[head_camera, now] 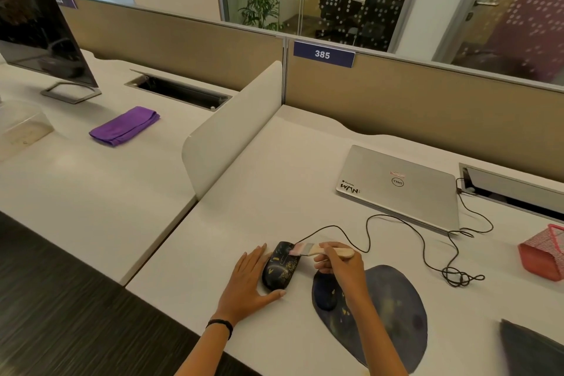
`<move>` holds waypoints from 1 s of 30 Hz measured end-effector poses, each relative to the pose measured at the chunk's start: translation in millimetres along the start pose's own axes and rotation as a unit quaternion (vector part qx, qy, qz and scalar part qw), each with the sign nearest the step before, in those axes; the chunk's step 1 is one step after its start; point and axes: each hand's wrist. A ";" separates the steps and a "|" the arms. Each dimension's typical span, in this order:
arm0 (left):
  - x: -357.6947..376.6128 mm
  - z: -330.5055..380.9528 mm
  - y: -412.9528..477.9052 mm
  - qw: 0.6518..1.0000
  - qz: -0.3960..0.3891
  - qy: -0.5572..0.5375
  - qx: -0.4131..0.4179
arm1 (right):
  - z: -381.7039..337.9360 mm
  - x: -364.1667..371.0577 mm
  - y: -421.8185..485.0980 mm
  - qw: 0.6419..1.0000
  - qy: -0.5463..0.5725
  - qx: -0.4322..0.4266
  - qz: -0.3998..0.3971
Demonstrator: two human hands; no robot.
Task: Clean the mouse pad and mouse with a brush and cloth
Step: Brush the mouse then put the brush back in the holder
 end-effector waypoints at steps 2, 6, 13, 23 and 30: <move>-0.2 0.3 0.1 1.000 -0.003 0.001 0.000 | -0.4 0.0 -0.7 1.000 -0.002 -0.013 0.019; -2.0 1.5 -0.3 1.000 -0.005 -0.002 -0.002 | -3.1 1.9 -3.9 0.998 -0.001 -0.043 0.046; -1.8 2.1 -1.0 1.000 0.000 -0.023 0.001 | -1.7 4.1 -2.5 0.998 -0.017 -0.053 0.043; -3.7 3.6 -2.5 0.999 0.011 -0.029 0.010 | -0.7 1.4 3.9 1.000 -0.018 0.007 -0.016; -3.8 3.2 -1.8 1.000 -0.005 -0.016 0.001 | -8.8 4.5 -3.2 0.999 -0.015 0.002 -0.028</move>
Point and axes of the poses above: each hand's wrist, its own y-axis towards the middle knuckle, its own x-axis out of the palm, z = x × y, and after that the axes turned 7 degrees about -z, right-handed
